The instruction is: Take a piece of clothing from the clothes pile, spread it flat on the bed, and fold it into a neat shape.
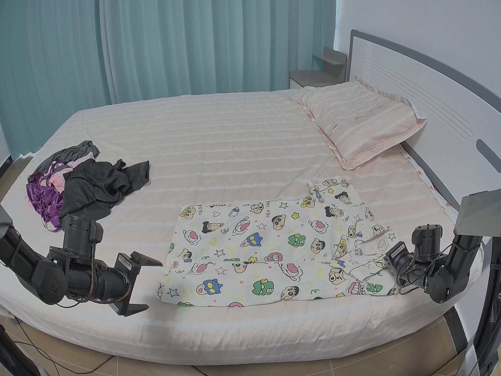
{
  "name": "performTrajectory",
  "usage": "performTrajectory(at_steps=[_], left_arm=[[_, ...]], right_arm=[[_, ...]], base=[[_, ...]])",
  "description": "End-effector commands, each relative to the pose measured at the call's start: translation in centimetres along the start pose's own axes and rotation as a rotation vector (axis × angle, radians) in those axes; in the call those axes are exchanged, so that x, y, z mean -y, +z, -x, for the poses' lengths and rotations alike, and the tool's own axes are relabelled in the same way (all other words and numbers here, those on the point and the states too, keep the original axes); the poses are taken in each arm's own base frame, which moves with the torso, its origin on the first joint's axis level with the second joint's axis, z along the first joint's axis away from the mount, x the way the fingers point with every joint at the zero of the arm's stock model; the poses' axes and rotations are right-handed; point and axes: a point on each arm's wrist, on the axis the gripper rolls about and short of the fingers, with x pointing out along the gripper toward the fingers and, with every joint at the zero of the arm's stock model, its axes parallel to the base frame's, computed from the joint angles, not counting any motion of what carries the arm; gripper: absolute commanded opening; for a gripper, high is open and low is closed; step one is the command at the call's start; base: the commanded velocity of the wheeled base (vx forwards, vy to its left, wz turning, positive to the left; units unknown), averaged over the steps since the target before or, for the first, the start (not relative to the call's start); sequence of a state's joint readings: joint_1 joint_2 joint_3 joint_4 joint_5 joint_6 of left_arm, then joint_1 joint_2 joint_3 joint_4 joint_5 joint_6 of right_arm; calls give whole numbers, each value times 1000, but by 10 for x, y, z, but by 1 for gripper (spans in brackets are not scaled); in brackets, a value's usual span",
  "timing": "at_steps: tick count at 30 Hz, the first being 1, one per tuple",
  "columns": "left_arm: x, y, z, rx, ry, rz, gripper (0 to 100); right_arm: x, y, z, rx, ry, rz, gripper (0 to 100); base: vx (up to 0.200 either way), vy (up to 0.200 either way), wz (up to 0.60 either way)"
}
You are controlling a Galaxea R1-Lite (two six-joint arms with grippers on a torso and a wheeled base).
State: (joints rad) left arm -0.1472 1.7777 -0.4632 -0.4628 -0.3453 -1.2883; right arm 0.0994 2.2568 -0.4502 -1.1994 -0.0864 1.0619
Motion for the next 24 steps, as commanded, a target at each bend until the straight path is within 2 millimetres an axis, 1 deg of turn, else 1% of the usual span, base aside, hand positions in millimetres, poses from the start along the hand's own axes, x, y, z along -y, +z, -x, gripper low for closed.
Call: performTrajectory(at_steps=[1, 3, 5, 6, 11, 12, 14, 15, 18, 24], left_arm=[[0, 0, 0, 0, 1, 1, 100], [-1, 0, 0, -1, 3, 1, 100], [-1, 0, 0, -1, 3, 1, 100], [-1, 0, 0, -1, 3, 1, 100], [-1, 0, 0, -1, 4, 2, 100], [-1, 0, 0, -1, 4, 2, 100], [-1, 0, 0, -1, 4, 2, 100], [-1, 0, 0, -1, 4, 2, 100], [-1, 0, 0, -1, 4, 2, 100], [-1, 0, 0, -1, 4, 2, 100]], right_arm=[[-17, 3, 22, 28, 51, 16, 0], [-28, 1, 29, 27, 72, 38, 0], [-31, -2, 32, 7, 62, 57, 0], [-36, -3, 35, 0, 65, 76, 0], [-49, 3, 46, 14, 44, 111, 0], [-50, 1, 49, 6, 34, 120, 0], [-49, -8, 54, -17, 20, 139, 0], [-48, -10, 55, -19, 16, 142, 0], [-42, -20, 60, -25, -13, 165, 0], [-36, -28, 70, -22, -38, 192, 0]], base=[[0, 0, 0], [0, 0, 0], [0, 0, 0], [0, 0, 0], [0, 0, 0], [0, 0, 0], [0, 0, 0], [0, 0, 0], [0, 0, 0], [0, 0, 0]])
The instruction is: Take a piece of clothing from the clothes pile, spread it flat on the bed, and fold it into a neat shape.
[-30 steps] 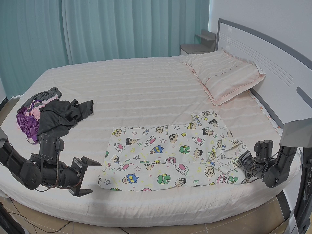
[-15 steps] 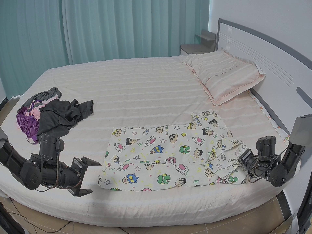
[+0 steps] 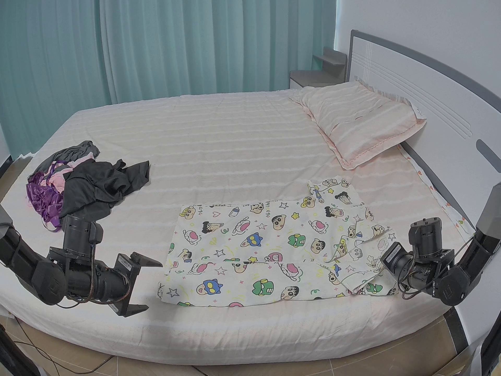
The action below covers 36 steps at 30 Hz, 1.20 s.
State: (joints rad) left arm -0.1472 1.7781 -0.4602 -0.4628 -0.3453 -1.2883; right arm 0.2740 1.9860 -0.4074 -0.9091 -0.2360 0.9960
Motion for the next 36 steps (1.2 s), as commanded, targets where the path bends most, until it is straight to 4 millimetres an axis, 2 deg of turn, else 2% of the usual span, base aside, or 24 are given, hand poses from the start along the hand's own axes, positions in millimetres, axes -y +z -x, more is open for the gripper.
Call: performTrajectory(at_steps=[1, 6, 20, 21, 27, 36], left_arm=[[0, 0, 0, 0, 1, 1, 100], [0, 0, 0, 0, 1, 1, 100], [0, 0, 0, -2, 0, 1, 100], [0, 0, 0, 0, 1, 1, 100], [0, 0, 0, -2, 0, 1, 100], [0, 0, -1, -3, 1, 1, 100]], right_arm=[[1, -4, 9, -6, 5, 13, 0], [7, -14, 15, -23, -22, 39, 0], [18, -23, 23, -31, -71, 61, 0], [21, -25, 25, -41, -78, 67, 100], [26, -38, 42, -79, -53, 102, 100], [20, -29, 47, -10, 33, 81, 100]], base=[[0, 0, 0], [0, 0, 0], [0, 0, 0], [0, 0, 0], [0, 0, 0], [0, 0, 0]])
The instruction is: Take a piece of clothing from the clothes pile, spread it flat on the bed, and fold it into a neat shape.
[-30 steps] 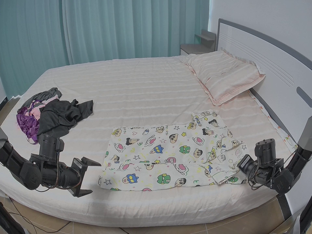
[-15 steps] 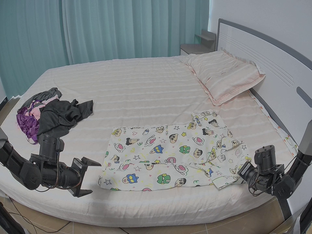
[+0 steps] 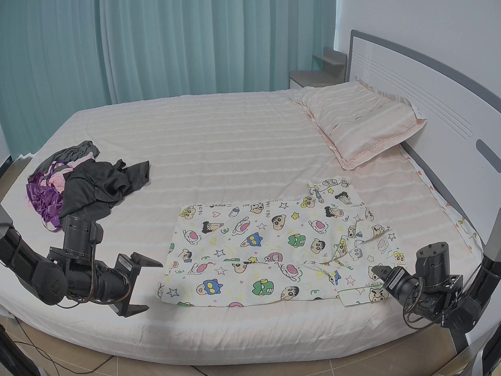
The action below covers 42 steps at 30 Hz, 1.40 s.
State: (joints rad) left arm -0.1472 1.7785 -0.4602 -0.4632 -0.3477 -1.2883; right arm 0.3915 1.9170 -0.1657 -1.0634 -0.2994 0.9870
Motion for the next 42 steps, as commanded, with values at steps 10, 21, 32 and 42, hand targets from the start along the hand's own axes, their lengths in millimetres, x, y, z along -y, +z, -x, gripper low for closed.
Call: performTrajectory(at_steps=[10, 21, 32, 42], left_arm=[[0, 0, 1, -3, -4, -1, 100], [0, 0, 1, -3, -4, -3, 100], [0, 0, 0, -3, -2, -2, 100], [0, 0, 0, -3, -2, -2, 100]], right_arm=[[-36, -4, -22, -52, 140, 47, 100], [-93, -36, -63, -135, 216, 165, 100], [-104, -61, -77, -186, 222, 210, 100], [-105, -67, -108, -176, 202, 227, 100]], base=[[0, 0, 0], [0, 0, 0], [0, 0, 0], [0, 0, 0]])
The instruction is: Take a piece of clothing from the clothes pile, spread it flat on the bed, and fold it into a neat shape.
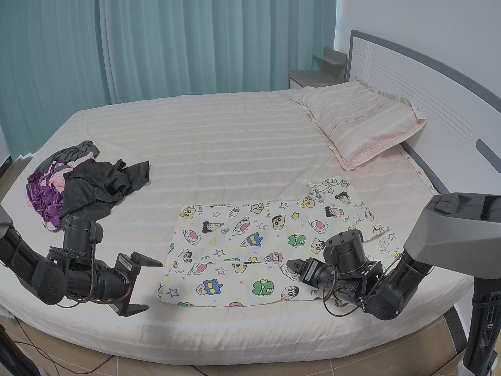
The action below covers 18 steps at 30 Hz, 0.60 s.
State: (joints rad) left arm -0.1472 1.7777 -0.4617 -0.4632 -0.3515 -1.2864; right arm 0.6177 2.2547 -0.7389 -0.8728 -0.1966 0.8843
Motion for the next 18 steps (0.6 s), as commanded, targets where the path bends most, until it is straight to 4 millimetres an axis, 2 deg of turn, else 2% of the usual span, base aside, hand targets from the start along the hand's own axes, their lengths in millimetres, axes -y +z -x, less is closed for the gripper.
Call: performTrajectory(at_steps=[1, 7, 18], left_arm=[[0, 0, 0, 0, 2, 0, 100], [0, 0, 0, 0, 2, 0, 100], [0, 0, -1, -1, 3, 0, 100]], right_arm=[[9, 1, -24, 6, -28, -4, 100], [10, 22, -40, 56, -35, 18, 100], [-8, 38, -44, 59, -34, 32, 100]], base=[[0, 0, 0], [0, 0, 0], [0, 0, 0]])
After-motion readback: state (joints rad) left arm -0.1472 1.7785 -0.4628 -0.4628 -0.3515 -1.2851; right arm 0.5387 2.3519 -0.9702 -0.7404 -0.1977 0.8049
